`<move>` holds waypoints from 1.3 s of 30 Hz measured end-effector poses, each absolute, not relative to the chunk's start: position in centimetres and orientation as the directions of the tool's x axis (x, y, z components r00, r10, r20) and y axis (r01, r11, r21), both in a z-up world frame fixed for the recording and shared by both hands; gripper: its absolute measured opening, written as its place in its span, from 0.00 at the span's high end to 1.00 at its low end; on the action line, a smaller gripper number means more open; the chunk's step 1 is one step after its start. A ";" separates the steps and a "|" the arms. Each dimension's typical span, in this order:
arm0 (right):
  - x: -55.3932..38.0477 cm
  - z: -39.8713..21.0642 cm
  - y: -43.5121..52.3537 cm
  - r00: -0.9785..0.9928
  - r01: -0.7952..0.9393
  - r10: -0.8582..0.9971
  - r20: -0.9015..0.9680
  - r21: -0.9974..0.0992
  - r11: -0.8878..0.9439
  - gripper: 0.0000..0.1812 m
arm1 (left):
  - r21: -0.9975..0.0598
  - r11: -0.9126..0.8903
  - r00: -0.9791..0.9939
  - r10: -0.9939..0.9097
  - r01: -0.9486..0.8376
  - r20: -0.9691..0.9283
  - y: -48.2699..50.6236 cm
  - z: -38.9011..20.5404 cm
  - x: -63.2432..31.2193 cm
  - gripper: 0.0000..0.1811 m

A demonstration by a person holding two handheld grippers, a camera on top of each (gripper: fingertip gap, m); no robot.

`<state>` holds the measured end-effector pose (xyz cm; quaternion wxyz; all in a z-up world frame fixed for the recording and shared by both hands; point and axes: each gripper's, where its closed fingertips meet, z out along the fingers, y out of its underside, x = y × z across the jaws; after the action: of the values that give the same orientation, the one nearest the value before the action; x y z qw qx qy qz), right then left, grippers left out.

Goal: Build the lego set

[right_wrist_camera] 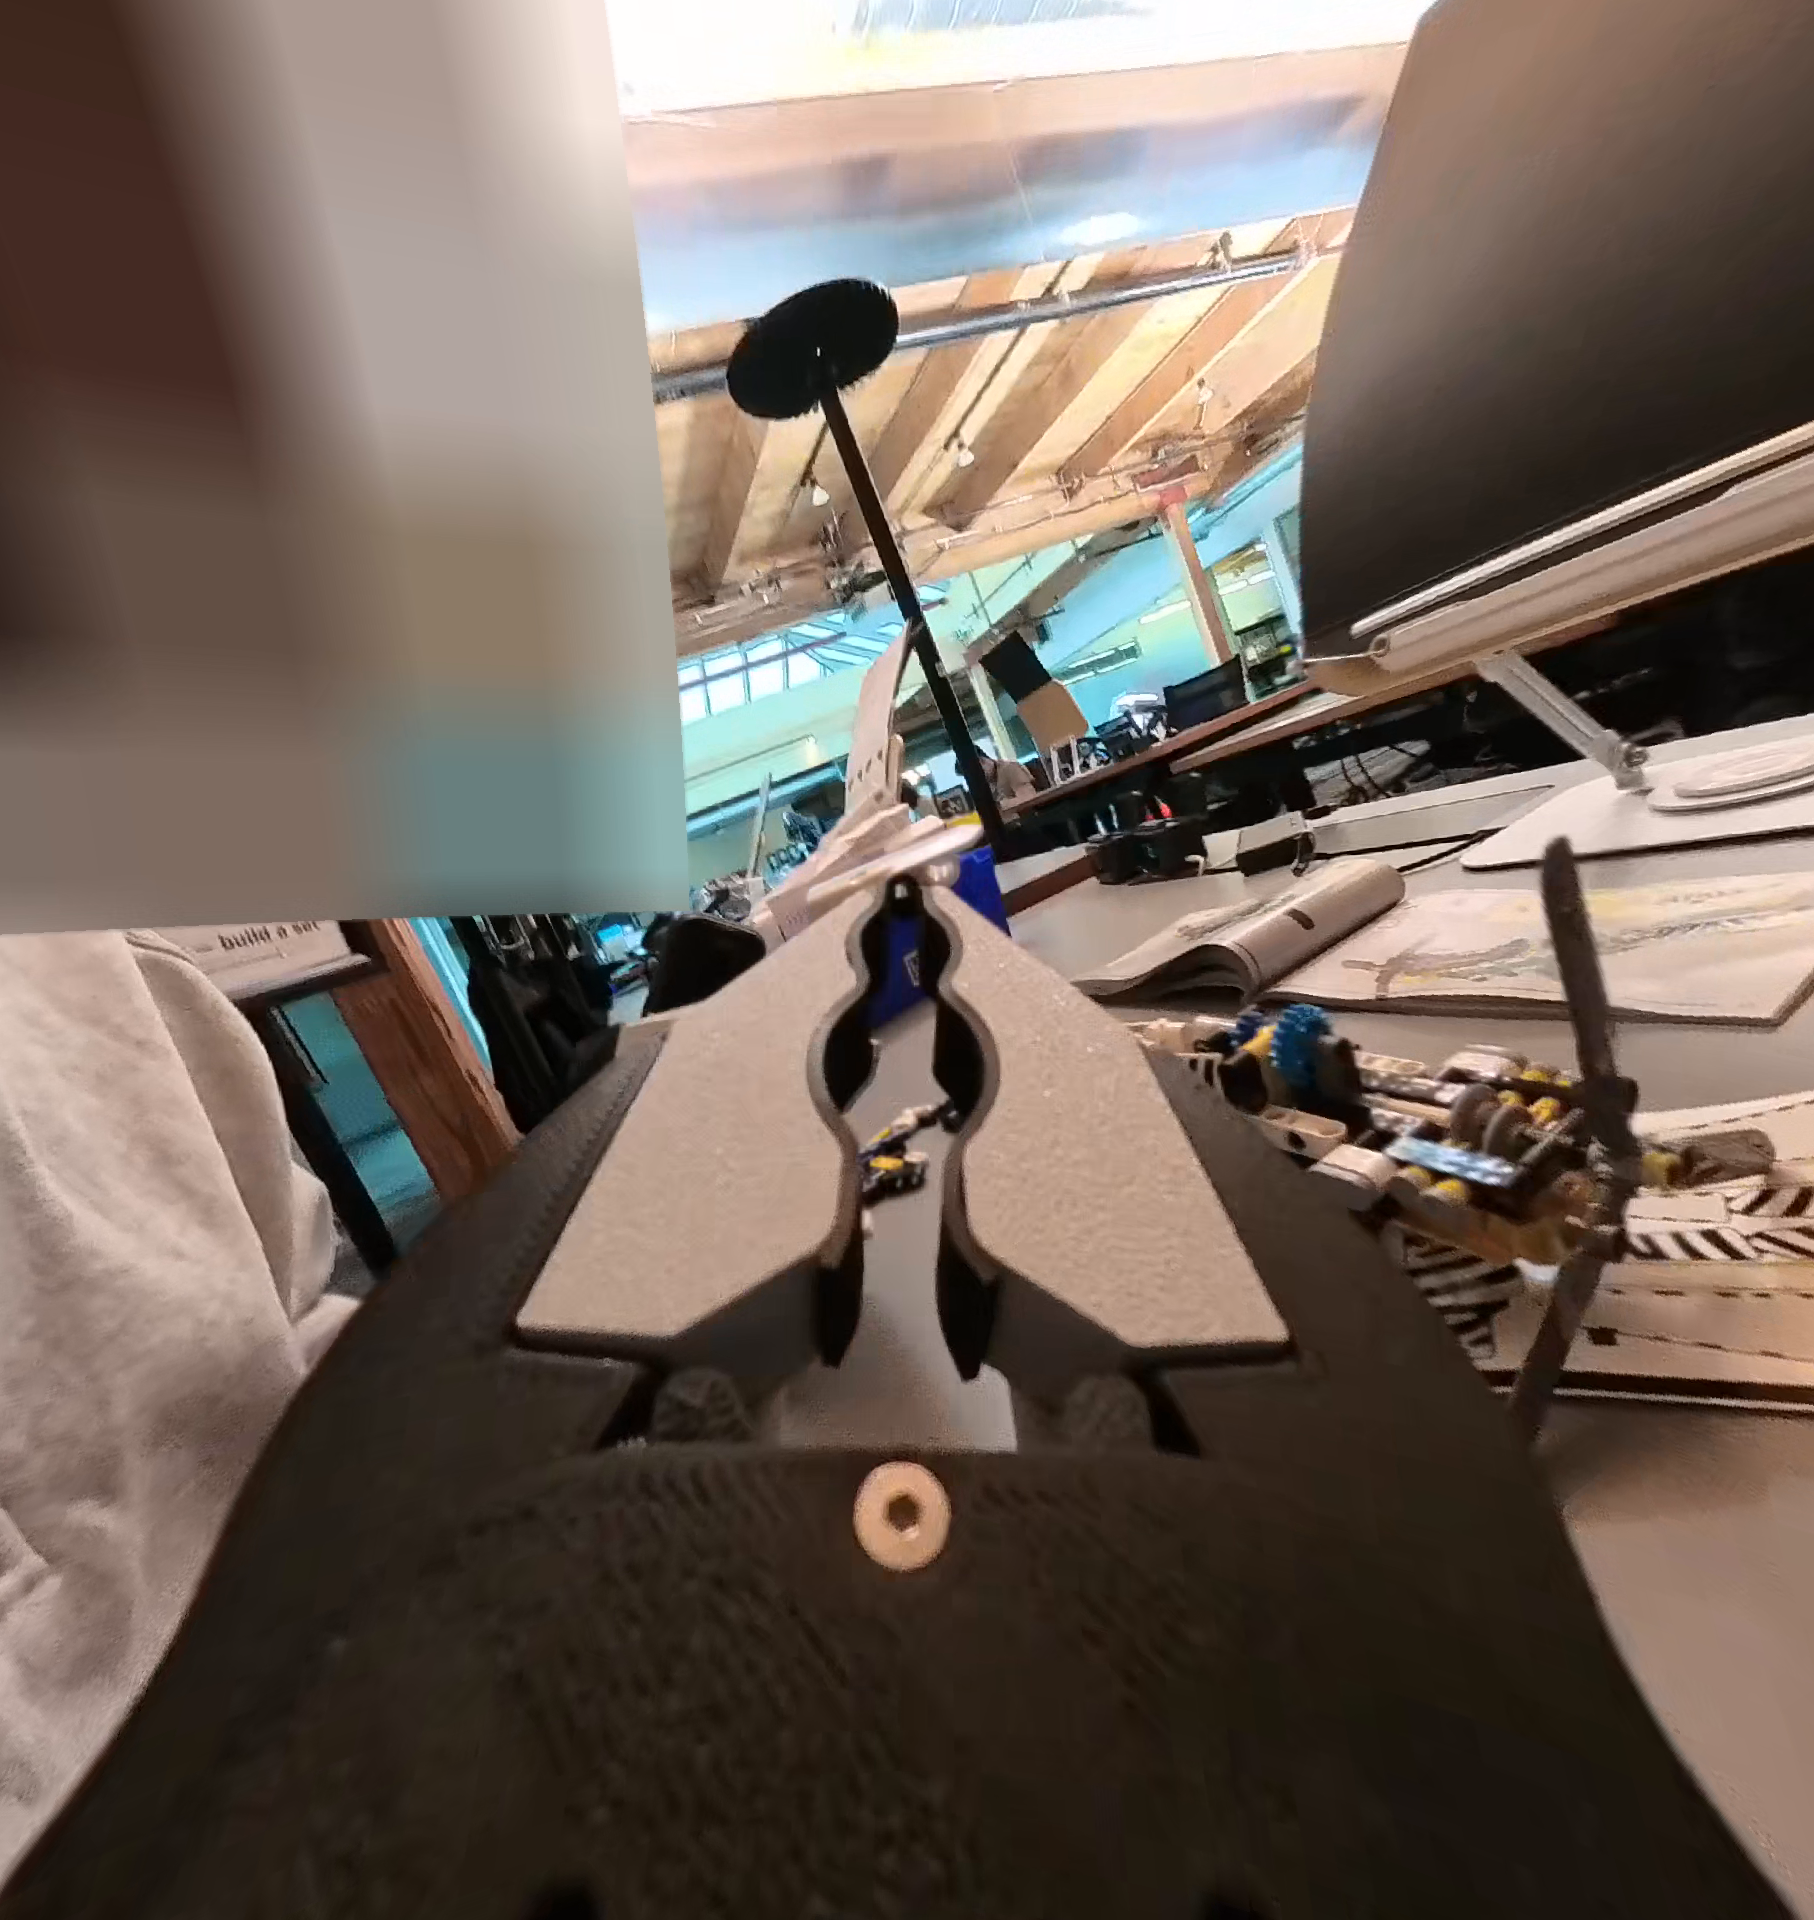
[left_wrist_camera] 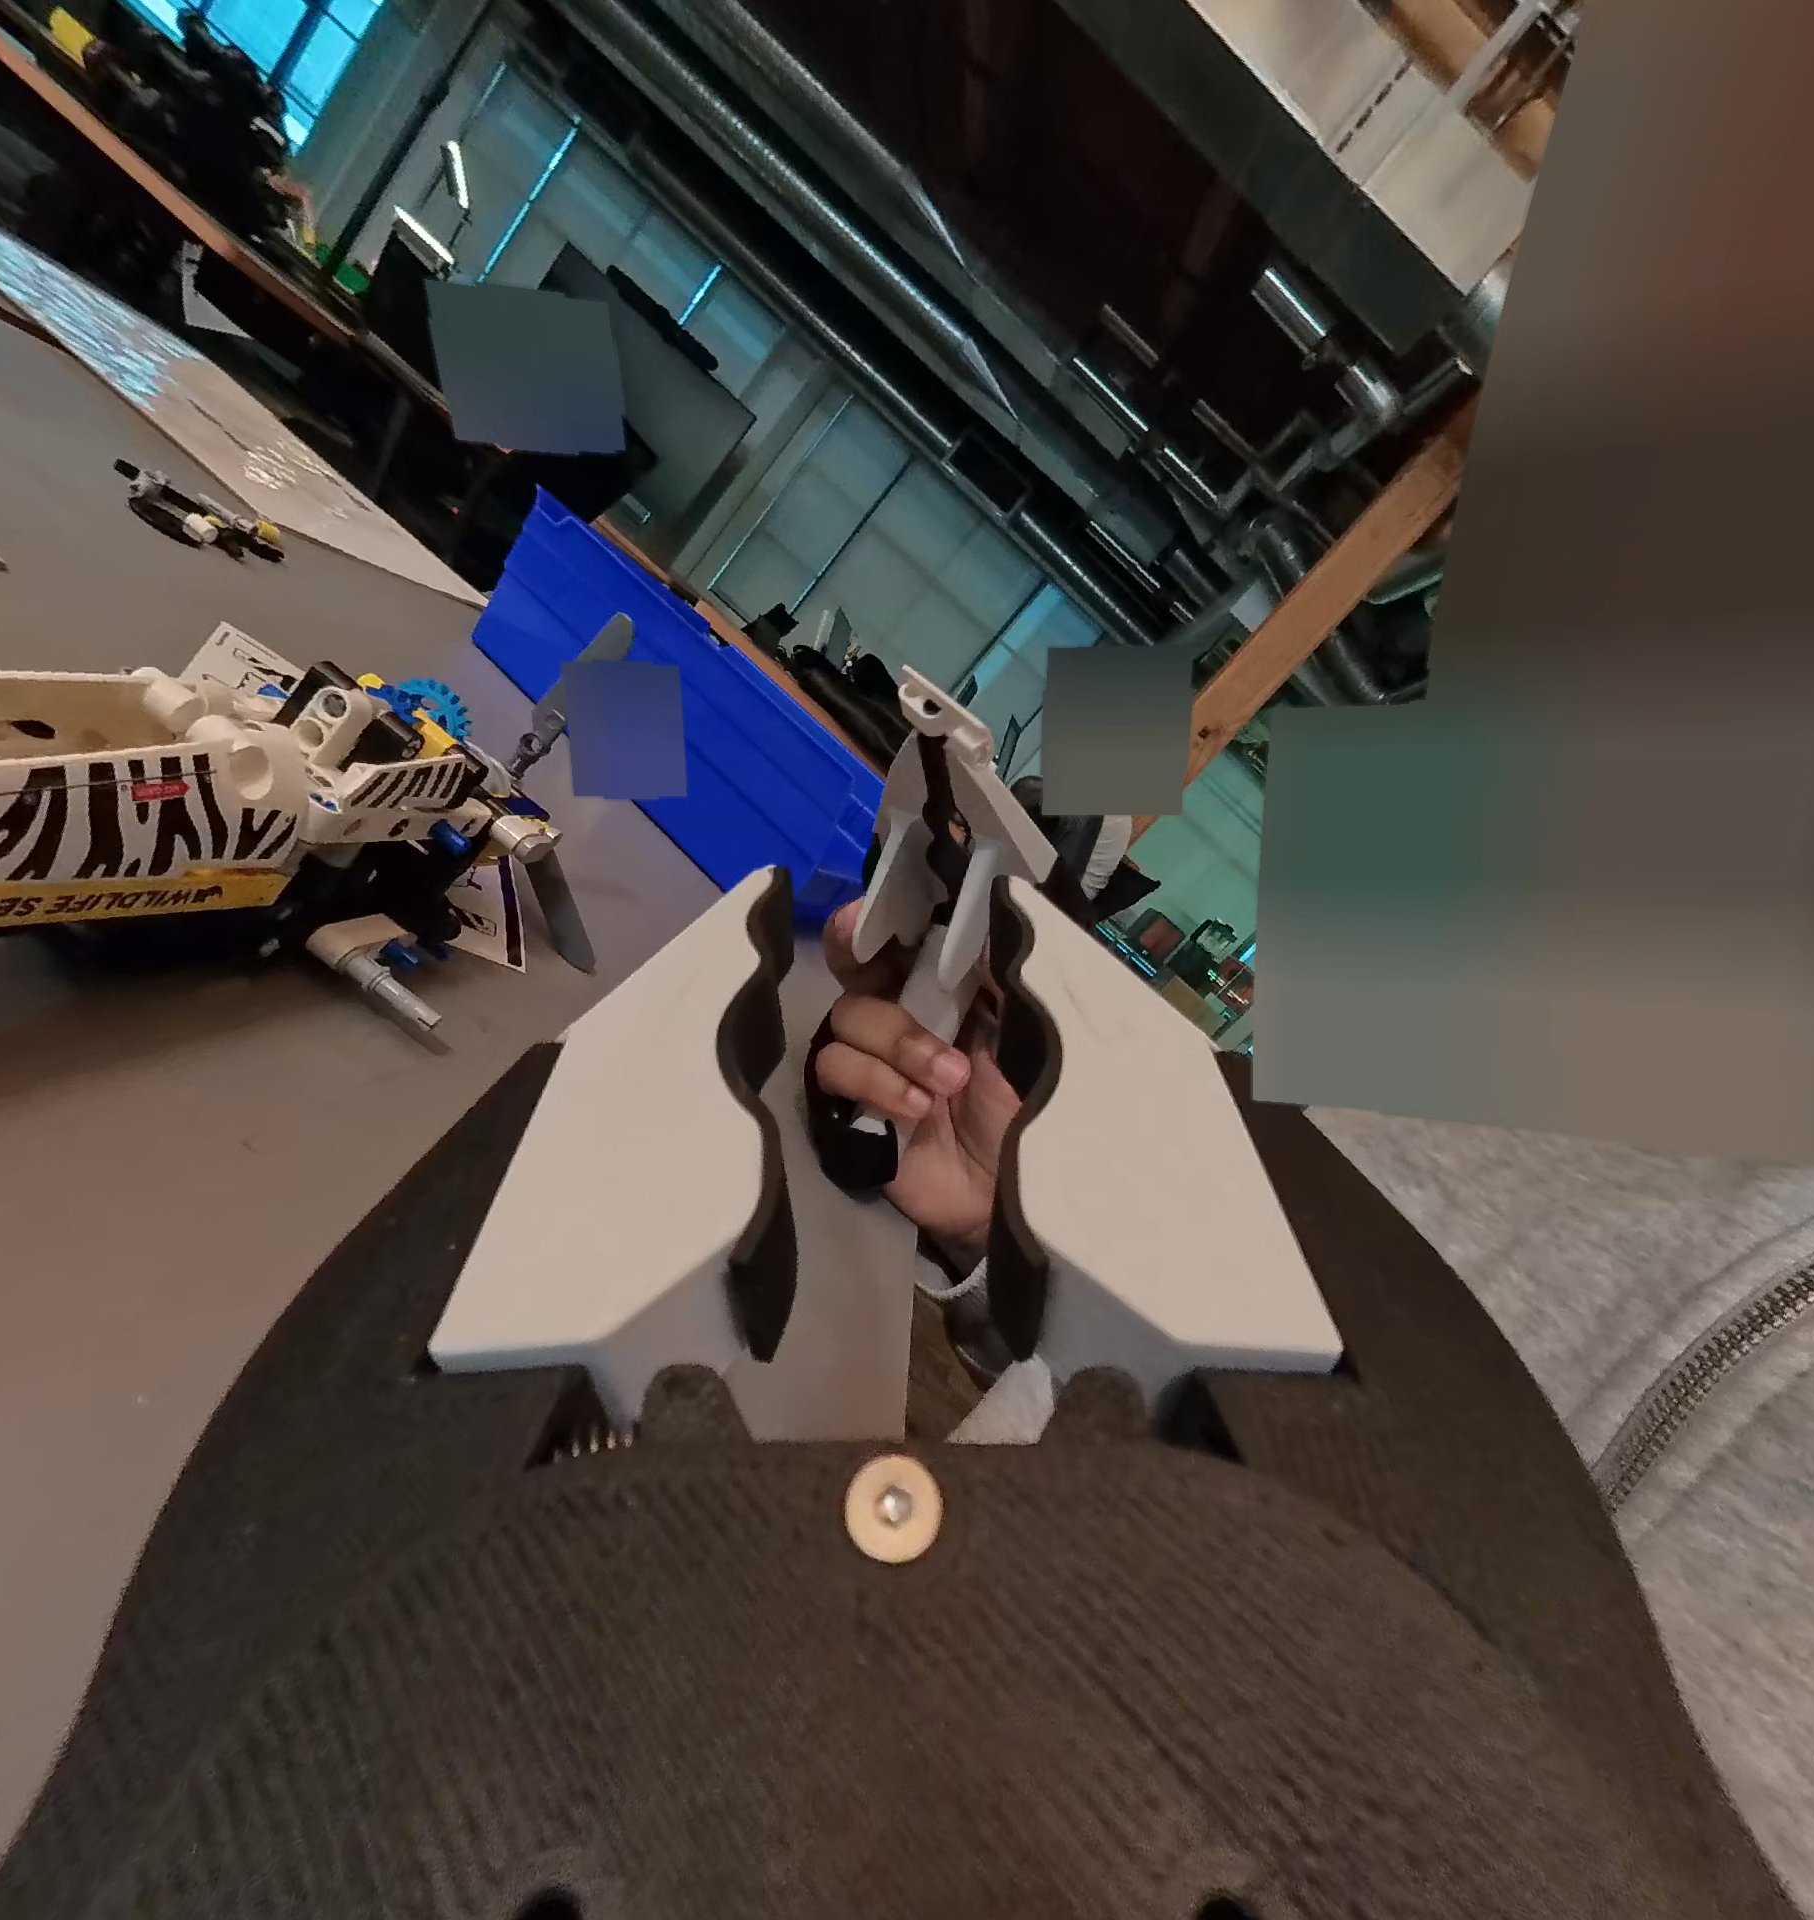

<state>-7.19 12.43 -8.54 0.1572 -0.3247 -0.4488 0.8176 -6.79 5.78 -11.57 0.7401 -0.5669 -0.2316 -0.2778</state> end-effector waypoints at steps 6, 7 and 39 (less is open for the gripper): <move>-6.8 -8.7 11.0 -0.745 0.009 0.589 -0.312 -0.888 -0.459 0.99 | -0.717 0.183 0.740 -0.141 0.673 0.658 6.0 -11.7 -6.7 0.82; -6.7 -8.7 10.6 -0.744 0.001 0.602 -0.290 -0.901 -0.434 0.99 | -0.717 0.183 0.740 -0.141 0.673 0.658 6.1 -11.8 -6.7 0.82; -7.7 -10.6 7.7 -0.651 -0.029 0.753 -0.097 -0.988 -0.152 0.99 | -0.712 0.167 0.732 -0.154 0.682 0.664 6.1 -11.8 -6.6 0.87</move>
<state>-7.67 7.72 -10.61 0.2821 -0.3083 -0.5868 0.6935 -6.56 6.14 -11.81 0.7289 -0.5783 -0.2283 -0.2865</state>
